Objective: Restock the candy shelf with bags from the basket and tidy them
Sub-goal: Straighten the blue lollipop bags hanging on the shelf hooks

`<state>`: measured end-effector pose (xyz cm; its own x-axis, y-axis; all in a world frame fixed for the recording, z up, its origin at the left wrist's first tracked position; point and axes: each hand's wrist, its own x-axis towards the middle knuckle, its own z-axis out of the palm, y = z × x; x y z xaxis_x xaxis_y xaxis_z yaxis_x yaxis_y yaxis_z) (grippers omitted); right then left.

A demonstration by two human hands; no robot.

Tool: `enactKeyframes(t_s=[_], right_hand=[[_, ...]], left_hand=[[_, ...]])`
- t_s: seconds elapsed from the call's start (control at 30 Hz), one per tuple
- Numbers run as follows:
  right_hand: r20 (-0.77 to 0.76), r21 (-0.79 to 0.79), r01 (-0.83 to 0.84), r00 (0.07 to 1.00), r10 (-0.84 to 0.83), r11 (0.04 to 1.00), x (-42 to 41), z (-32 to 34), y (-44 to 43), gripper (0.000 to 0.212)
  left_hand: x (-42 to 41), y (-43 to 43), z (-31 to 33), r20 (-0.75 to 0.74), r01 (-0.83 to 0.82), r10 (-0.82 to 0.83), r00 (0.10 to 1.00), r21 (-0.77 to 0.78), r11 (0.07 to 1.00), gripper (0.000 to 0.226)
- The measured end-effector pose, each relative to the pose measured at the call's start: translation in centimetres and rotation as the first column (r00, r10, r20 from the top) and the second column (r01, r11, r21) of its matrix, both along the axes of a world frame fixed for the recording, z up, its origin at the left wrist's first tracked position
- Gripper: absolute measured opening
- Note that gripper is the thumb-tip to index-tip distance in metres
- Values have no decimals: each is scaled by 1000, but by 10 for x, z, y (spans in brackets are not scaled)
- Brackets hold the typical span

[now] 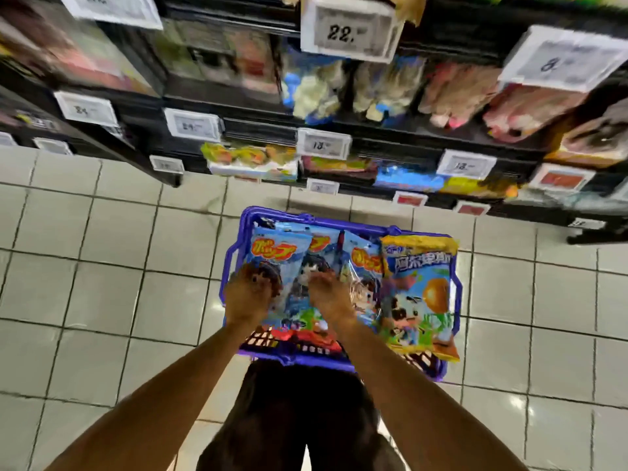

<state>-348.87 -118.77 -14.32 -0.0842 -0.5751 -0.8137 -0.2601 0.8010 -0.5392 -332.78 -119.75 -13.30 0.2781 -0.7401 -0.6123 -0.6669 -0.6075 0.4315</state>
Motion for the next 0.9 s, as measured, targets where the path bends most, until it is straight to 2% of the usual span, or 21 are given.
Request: enactKeyframes(t_s=[0.07, 0.13, 0.2, 0.3, 0.4, 0.47, 0.53, 0.6, 0.63, 0.73, 0.8, 0.9], right_hand=[[-12, -16, -36, 999, 36, 999, 20, -16, -7, 31], [-64, -38, -35, 997, 32, 999, 36, -22, -13, 23], [-85, -38, 18, 996, -21, 999, 44, -20, -15, 23], [-3, 15, 146, 989, -146, 989, 39, -10, -13, 19], [113, 121, 299, 943, -312, 947, 25, 1, -9, 17], [90, 138, 331, 934, -345, 933, 15, 5, -6, 16], [34, 124, 430, 899, -437, 894, -3, 5, -3, 17], [-52, 93, 509, 861, -506, 856, -27, 2, 1, 13], [-99, 91, 535, 844, -526, 840, -38, -1, 4, 13], [-254, 96, 563, 811, -527, 821, -63, -12, 16, 32], [-344, 92, 501, 827, -444, 861, -69, -20, 21, 34], [-420, 82, 385, 850, -318, 919, -64, -26, 23, 29]], left_hand=[[0, -4, -11, 37, -15, 17, 999, -70, 997, 47], [0, -5, -21, 41, -35, 37, 998, -36, 999, 46], [-1, -5, -22, -59, -117, 118, 991, 13, 993, 48], [3, -4, -17, -213, -373, 374, 903, 45, 927, 48], [6, -4, -12, -186, -380, 410, 893, 179, 908, 35], [4, -6, -14, -261, -383, 418, 870, 177, 907, 19], [0, -8, -12, -350, -297, 318, 881, 113, 948, 11], [-5, -12, -14, -334, -32, 27, 942, -9, 999, 9], [-8, -13, -17, -318, 81, -100, 943, -72, 994, 6], [-22, -17, -26, -247, 373, -413, 877, -194, 907, 24], [-37, -20, -30, -290, 464, -501, 816, -189, 865, 29], [-63, -21, -34, -397, 520, -526, 752, -134, 844, 23]])
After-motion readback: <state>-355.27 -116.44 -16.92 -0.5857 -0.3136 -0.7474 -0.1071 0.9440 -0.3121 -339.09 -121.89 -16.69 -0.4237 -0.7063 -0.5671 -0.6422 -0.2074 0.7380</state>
